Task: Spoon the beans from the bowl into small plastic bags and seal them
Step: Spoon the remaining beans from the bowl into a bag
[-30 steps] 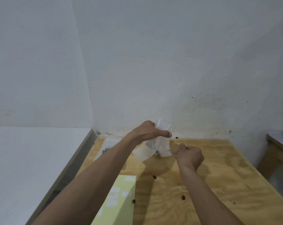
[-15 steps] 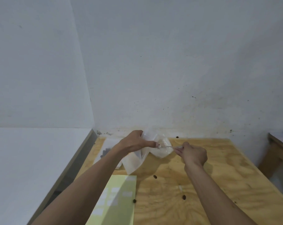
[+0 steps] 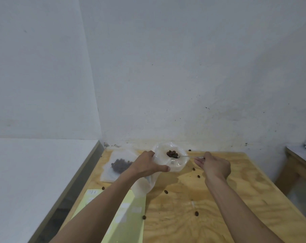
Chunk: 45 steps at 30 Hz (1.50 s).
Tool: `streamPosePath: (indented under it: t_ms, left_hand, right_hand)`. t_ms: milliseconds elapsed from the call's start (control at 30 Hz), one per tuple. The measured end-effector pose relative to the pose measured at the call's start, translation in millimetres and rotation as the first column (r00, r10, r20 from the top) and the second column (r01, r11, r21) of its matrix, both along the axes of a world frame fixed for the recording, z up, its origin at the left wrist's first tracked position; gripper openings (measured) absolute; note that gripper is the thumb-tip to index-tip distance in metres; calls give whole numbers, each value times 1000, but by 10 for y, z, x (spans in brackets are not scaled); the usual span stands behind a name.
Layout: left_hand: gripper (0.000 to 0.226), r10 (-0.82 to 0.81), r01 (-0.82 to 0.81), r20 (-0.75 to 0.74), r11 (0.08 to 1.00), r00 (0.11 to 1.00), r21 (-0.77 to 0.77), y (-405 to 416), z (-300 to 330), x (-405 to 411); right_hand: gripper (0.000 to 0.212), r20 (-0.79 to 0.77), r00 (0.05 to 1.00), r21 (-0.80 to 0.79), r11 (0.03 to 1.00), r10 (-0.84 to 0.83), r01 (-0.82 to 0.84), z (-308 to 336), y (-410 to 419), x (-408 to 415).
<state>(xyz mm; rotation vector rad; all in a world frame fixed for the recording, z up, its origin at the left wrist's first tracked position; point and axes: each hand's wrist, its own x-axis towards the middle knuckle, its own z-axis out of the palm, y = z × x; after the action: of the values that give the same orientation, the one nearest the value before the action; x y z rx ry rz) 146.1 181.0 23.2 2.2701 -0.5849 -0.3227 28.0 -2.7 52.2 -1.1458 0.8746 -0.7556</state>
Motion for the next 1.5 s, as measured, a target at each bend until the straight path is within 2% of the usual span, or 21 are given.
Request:
streamPosePath:
  t_ms: [67,133,233,300,433,533,600,667,733,767,867,967,1033,1100,1167,1233,1300,1333,1367,1433,1500]
  left_hand:
    - [47,4,-4,32,1000,999,19,-24,-13,-26]
    - [51,25,-26,35,999,999,26,-45,-24,-35]
    - [82,40,-41,45,999,998,17,-49,-28,-36]
    - [94,52,-54,59,998,997,17,-34,-39,-27]
    - [96,64,-64,84,998,994,-13,-13,-52,-21]
    - [94,59,-55,91,998,994,-44,-25,-56,-49]
    - [97,66,-62,71,996,995,-58,-34,-17,-83]
    - [99,70,-66,54,995,996,-76,-37,31,-88]
    - [96,76,-72,37,993,996,-90,-25,63,-79]
    - [94,88,-87,6,991,996,-99,-11,69,-72]
    - [95,109,-129,-147,983,983,-133,38,28,-35]
    - [87,78,-110,-258,987,963,-114,43,-21,8]
    - [75,46,-83,-294,990,955,-114,23,-10,6]
    - [64,54,-91,-301,990,952,-109,6,24,-13]
    - [59,72,-100,-282,991,957,-84,-8,67,-38]
    - [54,75,-97,-261,993,962,-72,-17,107,-55]
    - [52,68,-85,-244,994,967,-61,-10,146,-52]
    - [52,58,-73,-239,996,969,-54,-7,162,-42]
    - [51,48,-61,-238,997,970,-47,-7,185,-32]
    - [47,27,-40,-236,998,971,-50,-33,241,-13]
    - [45,5,-18,-215,998,977,-60,-109,337,-6]
  right_hand:
    - [28,-10,1000,-8,1000,12,-12,18,19,6]
    - [26,-16,1000,-24,999,22,-22,31,15,8]
    - [23,-9,999,-63,997,52,-53,71,-32,-7]
    - [22,6,997,-96,993,74,-73,139,-69,-31]
    - [19,13,991,-158,979,130,-126,306,-107,-60]
    - [22,-69,971,-334,912,230,-240,387,-58,-71]
    - [24,-115,936,-485,804,332,-345,443,23,-80]
    - [24,-159,902,-679,619,402,-395,496,105,-92]
    - [23,-106,911,-840,455,398,-296,525,130,-96]
    - [22,-44,924,-888,409,379,-210,530,111,-97]
    - [17,56,945,-958,285,322,-40,454,-9,-99]
    - [15,-77,960,-995,38,268,-90,112,-60,-69]
    - [7,-193,958,-980,-91,213,-178,-166,-84,-53]
    - [29,-275,953,-935,-265,124,-235,-404,-68,-23]
    - [46,-251,964,-911,-359,86,-205,-565,-79,20]
    - [46,-249,967,-922,-319,53,-220,-619,-67,87]
    - [19,-259,963,-965,-49,78,-256,-625,6,117]
    - [12,-236,967,-956,154,99,-250,-629,39,126]
    - [23,-224,969,-911,329,108,-248,-634,70,157]
    - [33,-196,974,-766,603,111,-223,-603,127,199]
    - [34,-168,984,-583,798,66,-153,-555,177,244]
